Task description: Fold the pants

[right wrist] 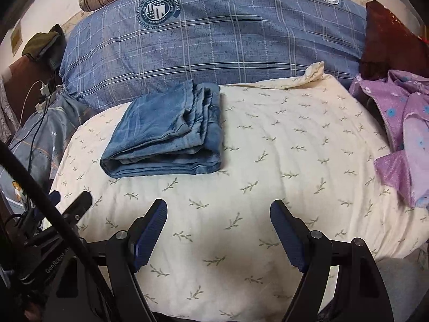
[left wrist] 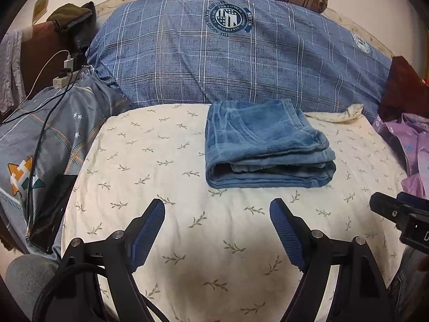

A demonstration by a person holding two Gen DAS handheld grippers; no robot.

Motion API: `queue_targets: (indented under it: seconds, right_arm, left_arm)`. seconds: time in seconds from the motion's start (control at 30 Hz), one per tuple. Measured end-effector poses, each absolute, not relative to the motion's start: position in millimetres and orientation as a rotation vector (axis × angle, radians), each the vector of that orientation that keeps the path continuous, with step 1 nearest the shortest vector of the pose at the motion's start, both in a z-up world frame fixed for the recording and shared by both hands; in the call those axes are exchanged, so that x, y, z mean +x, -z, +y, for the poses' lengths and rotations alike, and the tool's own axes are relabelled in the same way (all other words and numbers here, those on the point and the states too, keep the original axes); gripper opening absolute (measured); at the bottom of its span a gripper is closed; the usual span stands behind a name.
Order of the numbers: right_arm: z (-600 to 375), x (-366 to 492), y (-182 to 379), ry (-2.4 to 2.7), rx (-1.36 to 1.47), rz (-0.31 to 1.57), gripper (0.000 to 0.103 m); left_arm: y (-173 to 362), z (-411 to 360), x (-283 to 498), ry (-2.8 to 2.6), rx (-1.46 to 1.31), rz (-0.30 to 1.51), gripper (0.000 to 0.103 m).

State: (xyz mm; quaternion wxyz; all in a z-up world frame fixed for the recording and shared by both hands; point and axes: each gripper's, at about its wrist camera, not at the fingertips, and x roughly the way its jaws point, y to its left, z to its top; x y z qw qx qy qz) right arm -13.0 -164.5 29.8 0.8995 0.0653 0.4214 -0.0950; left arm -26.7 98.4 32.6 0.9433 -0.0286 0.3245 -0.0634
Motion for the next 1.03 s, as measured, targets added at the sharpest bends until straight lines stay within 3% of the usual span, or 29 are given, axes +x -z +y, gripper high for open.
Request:
queue_targets:
  seconds: [1.03]
  right_arm:
    - [-165.1, -2.1, -32.2, 0.154, 0.167, 0.850, 0.080]
  left_arm:
    - [-31.4, 101.8, -17.5, 0.141, -0.058, 0.691, 0.081]
